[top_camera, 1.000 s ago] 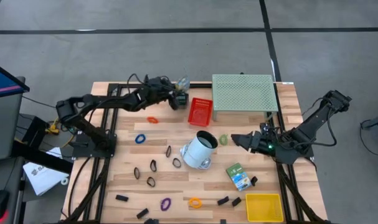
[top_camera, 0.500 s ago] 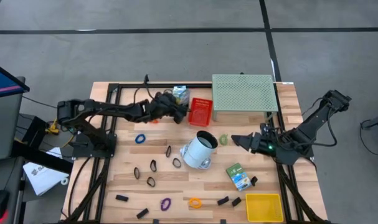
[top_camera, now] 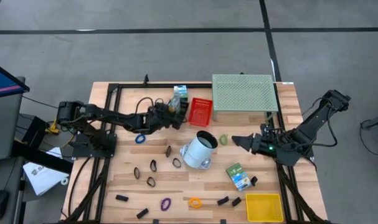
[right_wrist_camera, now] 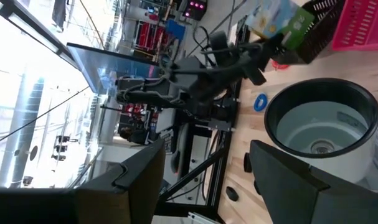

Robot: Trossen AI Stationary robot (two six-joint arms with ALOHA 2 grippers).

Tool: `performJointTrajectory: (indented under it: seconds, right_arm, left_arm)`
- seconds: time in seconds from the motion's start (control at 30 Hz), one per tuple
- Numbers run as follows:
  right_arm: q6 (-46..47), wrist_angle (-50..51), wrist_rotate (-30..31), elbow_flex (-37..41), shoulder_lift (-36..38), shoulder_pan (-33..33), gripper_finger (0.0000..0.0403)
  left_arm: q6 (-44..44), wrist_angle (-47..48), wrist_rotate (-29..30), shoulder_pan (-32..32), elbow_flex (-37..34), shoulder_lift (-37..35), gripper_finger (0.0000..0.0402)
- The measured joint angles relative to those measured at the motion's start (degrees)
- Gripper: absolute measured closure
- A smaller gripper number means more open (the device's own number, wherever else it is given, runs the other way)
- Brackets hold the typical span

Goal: Pick & Place Office Desk Supplies
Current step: Put the crayon box into the left black bin

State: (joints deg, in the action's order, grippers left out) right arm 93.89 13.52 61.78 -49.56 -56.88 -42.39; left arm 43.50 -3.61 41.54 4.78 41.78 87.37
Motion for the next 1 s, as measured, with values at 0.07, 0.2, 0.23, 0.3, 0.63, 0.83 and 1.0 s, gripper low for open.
performJointTrajectory:
  seconds: [0.07,0.2,0.23,0.3,0.63,0.83,1.0]
  right_arm:
    - [0.02,0.32,-0.14,0.0,0.0,-0.1,0.0172]
    - [0.44,1.1,-0.35,0.0,0.0,-0.37,0.0172]
    - [0.44,1.27,-0.45,0.0,0.0,-0.37,0.0172]
    - [0.44,1.53,-0.62,0.0,0.0,-0.35,0.0172]
    - [0.59,2.78,-2.15,0.0,-0.2,-0.46,0.0172]
    - [0.6,2.78,-2.19,-0.01,-0.2,-1.28,0.0172]
    - [0.61,3.55,-2.09,0.0,-0.2,-1.49,0.0172]
  left_arm:
    - [2.13,-2.44,0.02,-0.8,-2.17,0.0,0.0296]
    - [3.45,-8.2,-1.93,-1.45,-5.54,0.0,0.0296]
    - [3.48,-9.86,-3.4,-1.45,-6.07,0.0,0.0296]
    - [3.76,-11.67,-4.93,-1.47,-6.9,0.09,0.0296]
    - [6.75,-17.97,-8.23,-1.53,-7.06,5.31,0.0296]
    - [6.39,-14.65,-10.11,-0.98,-7.08,2.78,0.0296]
    - [6.31,-7.8,-16.3,1.23,-7.06,-2.77,0.0296]
